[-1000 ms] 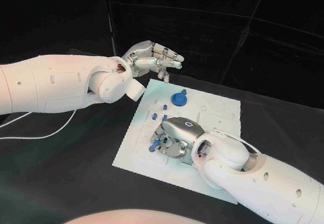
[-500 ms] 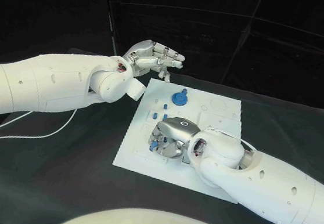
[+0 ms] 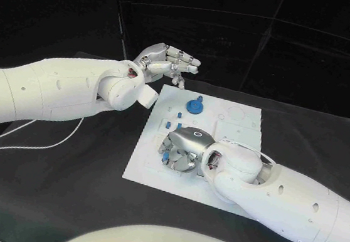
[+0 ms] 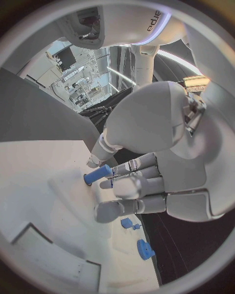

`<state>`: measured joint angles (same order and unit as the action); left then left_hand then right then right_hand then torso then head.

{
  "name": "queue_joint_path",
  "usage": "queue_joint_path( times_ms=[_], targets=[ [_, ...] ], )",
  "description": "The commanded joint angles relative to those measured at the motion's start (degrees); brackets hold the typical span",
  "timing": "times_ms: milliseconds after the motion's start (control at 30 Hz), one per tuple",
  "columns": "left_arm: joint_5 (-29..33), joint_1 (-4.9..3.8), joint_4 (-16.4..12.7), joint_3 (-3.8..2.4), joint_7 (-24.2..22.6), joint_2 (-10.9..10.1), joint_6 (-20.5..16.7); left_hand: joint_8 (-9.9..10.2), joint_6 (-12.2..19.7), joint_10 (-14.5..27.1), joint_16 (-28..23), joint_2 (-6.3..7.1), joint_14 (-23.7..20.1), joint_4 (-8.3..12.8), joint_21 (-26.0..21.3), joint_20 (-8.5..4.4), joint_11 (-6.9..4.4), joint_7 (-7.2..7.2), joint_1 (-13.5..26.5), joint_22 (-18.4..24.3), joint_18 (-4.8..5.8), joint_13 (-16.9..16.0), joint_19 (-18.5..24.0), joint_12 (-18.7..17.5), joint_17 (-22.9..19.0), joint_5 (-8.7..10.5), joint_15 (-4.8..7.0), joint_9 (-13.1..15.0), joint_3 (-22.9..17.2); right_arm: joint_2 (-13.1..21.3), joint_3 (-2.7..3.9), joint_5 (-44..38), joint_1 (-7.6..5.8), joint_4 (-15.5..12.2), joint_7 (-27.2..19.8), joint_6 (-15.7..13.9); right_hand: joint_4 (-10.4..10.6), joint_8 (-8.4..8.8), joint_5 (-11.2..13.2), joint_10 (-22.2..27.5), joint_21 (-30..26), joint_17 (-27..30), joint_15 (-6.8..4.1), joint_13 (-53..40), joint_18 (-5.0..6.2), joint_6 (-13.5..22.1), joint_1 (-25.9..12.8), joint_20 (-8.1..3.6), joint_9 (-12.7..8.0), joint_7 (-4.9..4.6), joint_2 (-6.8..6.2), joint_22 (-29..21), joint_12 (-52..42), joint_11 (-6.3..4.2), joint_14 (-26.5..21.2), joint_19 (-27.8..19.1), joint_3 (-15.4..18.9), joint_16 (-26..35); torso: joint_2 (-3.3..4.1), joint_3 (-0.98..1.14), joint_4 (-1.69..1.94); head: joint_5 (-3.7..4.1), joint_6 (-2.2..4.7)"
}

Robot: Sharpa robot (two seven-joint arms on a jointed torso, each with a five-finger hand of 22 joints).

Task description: Assemble the parts on the task board

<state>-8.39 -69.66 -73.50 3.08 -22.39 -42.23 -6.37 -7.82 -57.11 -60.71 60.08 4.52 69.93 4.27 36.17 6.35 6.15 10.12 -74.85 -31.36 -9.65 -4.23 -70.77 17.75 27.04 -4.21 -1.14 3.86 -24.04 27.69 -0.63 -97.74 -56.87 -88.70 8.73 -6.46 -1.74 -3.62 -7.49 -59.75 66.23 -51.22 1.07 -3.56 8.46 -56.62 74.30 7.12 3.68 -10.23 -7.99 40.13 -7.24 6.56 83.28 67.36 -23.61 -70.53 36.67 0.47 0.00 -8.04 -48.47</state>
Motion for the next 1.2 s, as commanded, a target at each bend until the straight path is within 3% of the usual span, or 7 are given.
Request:
queue_joint_path(
  times_ms=[33,267,533,667,933,1067,1200],
  targets=[
    [0.21,-0.11,-0.06,-0.04,-0.32,0.01,0.47,0.0,0.21,0.3,0.04,-0.41,-0.4,-0.07,-0.32,0.19,-0.02,0.36,0.3,0.06,-0.76,0.05,0.27,0.35,0.04,0.01,0.09,-0.05,0.29,0.16,0.03,0.58,-0.08,-0.19,-0.57,-4.43,-0.05,0.11,-0.33,2.22,-1.23,1.27,0.29,-0.12,0.73,3.32,-0.16,0.14,-0.09,0.05,-0.25,-1.94,0.42,0.11,-0.77,-1.22,1.65,0.84,0.03,0.0,-0.03,0.03,0.0],
    [0.21,-0.11,-0.08,-0.04,-0.05,-0.04,0.69,-0.01,0.24,0.36,0.03,-0.43,-0.45,-0.13,-0.35,0.21,0.0,0.37,0.37,0.08,-0.76,0.06,0.27,0.39,-0.08,0.02,0.07,-0.05,0.34,1.41,0.04,2.6,0.11,-1.49,-0.95,-10.16,0.04,0.07,-1.02,6.66,-4.4,4.47,0.49,-0.42,1.5,9.02,0.46,0.31,0.05,0.49,0.07,-6.83,-1.27,0.23,-2.27,-3.66,6.91,2.69,0.02,0.06,0.0,0.04,-0.09],
    [0.21,-0.11,-0.08,-0.04,0.01,-0.32,0.67,-0.01,0.24,0.36,0.03,-0.43,-0.45,-0.13,-0.35,0.21,0.0,0.37,0.37,0.08,-0.76,0.06,0.27,0.39,-0.08,0.02,0.07,-0.05,0.34,7.26,0.21,7.51,-0.03,-7.01,-1.78,-15.12,0.68,-0.35,-2.02,6.66,-4.06,4.15,0.3,-0.72,1.28,6.99,1.04,0.12,0.36,-0.13,1.1,-5.95,-4.71,0.09,-1.04,-2.01,10.67,2.44,-0.14,0.03,-0.11,0.54,0.11],
    [0.21,-0.11,-0.14,-0.03,0.0,-0.55,0.63,-0.01,0.24,0.36,0.03,-0.43,-0.45,-0.13,-0.35,0.21,0.0,0.37,0.37,0.08,-0.76,0.06,0.27,0.39,-0.08,0.02,0.07,-0.05,0.34,12.23,1.24,15.26,-1.17,-10.07,-1.69,-16.39,1.18,-1.15,-2.17,1.84,-1.23,-0.24,0.01,-1.42,0.44,4.43,1.09,-0.09,0.67,-0.16,1.99,-1.04,-8.46,-0.25,0.48,0.81,11.83,-0.27,-0.17,-0.07,-0.2,1.29,0.54],
    [0.21,-0.11,-0.25,-0.02,0.0,-1.0,0.54,-0.01,0.24,0.36,0.03,-0.43,-0.45,-0.13,-0.35,0.21,0.0,0.37,0.37,0.08,-0.76,0.06,0.27,0.39,-0.08,0.02,0.07,-0.05,0.34,23.09,2.06,27.6,-4.12,-14.44,4.49,-12.28,3.31,-2.43,-2.35,-10.7,4.19,-7.15,-1.92,-5.7,-0.87,2.51,-0.52,-1.73,0.79,1.46,1.81,7.61,-17.62,-2.85,2.2,5.36,14.48,-4.84,-0.59,-0.19,-0.82,3.52,1.09],
    [0.21,-0.11,-0.36,-0.02,0.0,-1.35,0.51,-0.01,0.26,0.39,0.04,-0.43,-0.46,-0.12,-0.36,0.22,0.0,0.37,0.36,0.09,-0.76,0.06,0.27,0.41,-0.1,0.02,0.07,-0.05,0.35,26.01,2.1,27.94,-4.4,-15.7,7.66,-10.72,6.26,-4.46,-5.18,-13.64,6.87,-10.5,-2.96,-11.12,-1.69,1.02,-3.27,-2.8,1.28,2.67,1.98,12.3,-25.24,-4.02,2.79,7.5,17.26,-6.95,-0.75,-0.27,-1.33,4.69,1.24],
    [0.21,-0.1,-0.54,-0.01,0.01,-1.64,0.52,-0.01,0.28,0.42,0.05,-0.42,-0.47,-0.12,-0.37,0.23,0.0,0.37,0.35,0.1,-0.76,0.06,0.28,0.42,-0.12,0.01,0.07,-0.05,0.36,28.63,2.07,25.76,-4.47,-16.41,11.78,-9.93,10.28,-7.87,-9.05,-13.19,9.75,-16.12,-3.33,-39.79,-2.56,1.55,-3.42,-3.43,1.79,3.16,3.31,17.29,-51.3,-4.46,3.25,9.12,22.09,-10.31,-0.89,-0.38,-1.53,6.07,1.43]
  ],
)
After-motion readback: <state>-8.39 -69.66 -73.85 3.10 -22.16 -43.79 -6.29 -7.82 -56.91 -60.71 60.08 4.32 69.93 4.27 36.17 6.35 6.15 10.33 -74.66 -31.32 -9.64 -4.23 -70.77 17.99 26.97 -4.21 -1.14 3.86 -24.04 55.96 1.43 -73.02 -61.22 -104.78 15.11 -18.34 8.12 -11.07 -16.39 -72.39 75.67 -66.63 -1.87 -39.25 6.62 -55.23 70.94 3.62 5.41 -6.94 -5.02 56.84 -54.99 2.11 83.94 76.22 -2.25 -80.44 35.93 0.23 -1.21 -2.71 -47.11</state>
